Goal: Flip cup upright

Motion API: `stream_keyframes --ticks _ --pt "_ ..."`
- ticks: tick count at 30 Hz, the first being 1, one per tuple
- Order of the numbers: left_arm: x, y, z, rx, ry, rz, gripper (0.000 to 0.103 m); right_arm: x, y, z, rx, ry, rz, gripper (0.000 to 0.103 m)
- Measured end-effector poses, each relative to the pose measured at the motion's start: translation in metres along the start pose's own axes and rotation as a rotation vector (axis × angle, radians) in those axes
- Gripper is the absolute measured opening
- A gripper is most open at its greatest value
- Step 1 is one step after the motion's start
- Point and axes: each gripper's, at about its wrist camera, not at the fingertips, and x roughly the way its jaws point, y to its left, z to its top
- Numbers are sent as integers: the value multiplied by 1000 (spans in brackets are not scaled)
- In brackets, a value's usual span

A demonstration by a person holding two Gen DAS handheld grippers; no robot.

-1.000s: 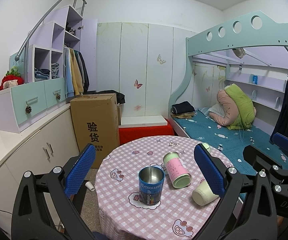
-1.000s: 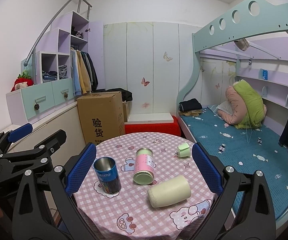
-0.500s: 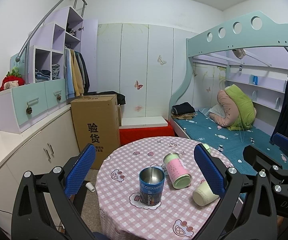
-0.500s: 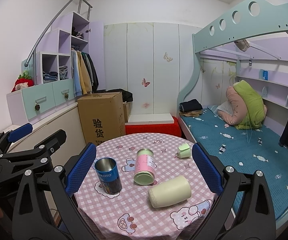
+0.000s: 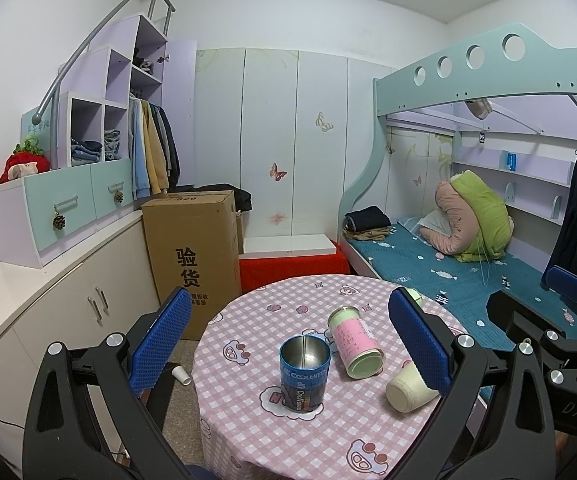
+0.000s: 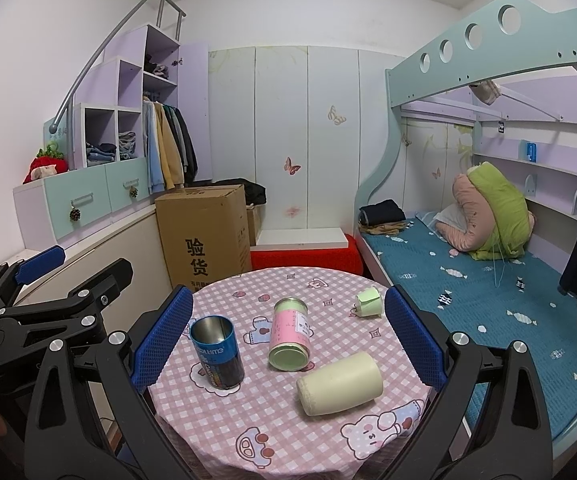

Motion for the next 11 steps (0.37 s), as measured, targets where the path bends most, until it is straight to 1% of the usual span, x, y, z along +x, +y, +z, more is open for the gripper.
stream_keyframes --ticks 11 --pt "-3 0 3 -4 0 4 95 0 1 -1 -1 3 2 97"
